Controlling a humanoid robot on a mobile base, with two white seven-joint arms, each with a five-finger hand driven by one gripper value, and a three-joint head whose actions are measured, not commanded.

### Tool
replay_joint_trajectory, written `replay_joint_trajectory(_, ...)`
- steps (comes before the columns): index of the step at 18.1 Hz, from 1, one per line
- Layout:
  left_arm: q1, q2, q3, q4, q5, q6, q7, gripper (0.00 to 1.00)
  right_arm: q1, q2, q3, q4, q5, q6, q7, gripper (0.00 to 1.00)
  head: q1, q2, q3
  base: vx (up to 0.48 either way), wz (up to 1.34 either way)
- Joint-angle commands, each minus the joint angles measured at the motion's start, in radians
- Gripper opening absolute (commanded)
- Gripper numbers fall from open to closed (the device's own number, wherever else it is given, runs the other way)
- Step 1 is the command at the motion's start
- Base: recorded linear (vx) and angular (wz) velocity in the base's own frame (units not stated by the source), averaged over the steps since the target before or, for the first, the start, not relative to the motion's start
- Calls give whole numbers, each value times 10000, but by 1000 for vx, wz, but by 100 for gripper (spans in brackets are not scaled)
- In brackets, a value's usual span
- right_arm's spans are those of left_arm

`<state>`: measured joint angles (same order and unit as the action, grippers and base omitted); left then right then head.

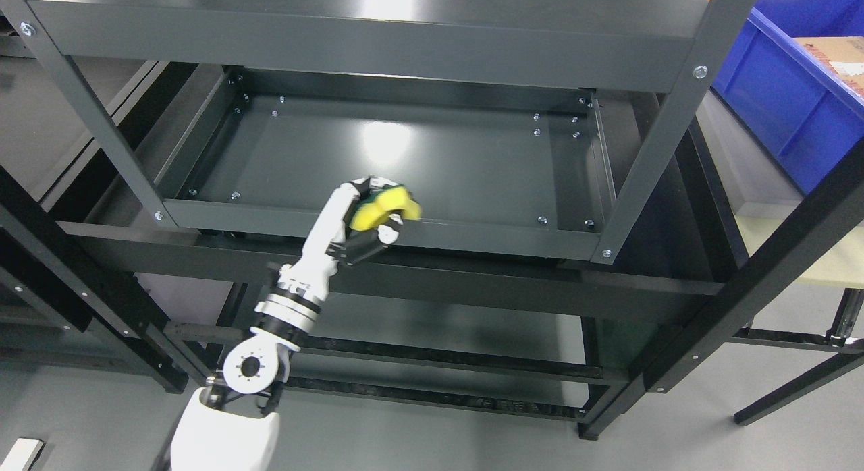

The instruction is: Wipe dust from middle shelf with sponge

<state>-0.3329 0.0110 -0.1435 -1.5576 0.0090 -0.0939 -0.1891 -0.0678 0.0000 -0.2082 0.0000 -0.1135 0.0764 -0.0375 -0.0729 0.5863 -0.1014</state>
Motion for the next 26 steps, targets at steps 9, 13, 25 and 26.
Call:
replay_joint_trajectory(9, 399, 64, 3843, -1635, 938, 18, 4, 2, 3, -175, -4, -175, 0, 3, 7, 100, 0, 0, 0, 0, 0)
replay_joint_trajectory(13, 460, 64, 3782, -1558, 938, 80, 50, 2, 3, -175, -4, -175, 0, 3, 7, 100, 0, 0, 0, 0, 0)
replay_joint_trajectory(25, 629, 64, 3183, -1589, 938, 80, 96, 2, 3, -175, -4, -175, 0, 3, 7, 100, 0, 0, 0, 0, 0)
replay_joint_trajectory(26, 629, 64, 3138, -1589, 938, 80, 187, 2, -12, -175, -4, -175, 0, 3, 7, 100, 0, 0, 0, 0, 0)
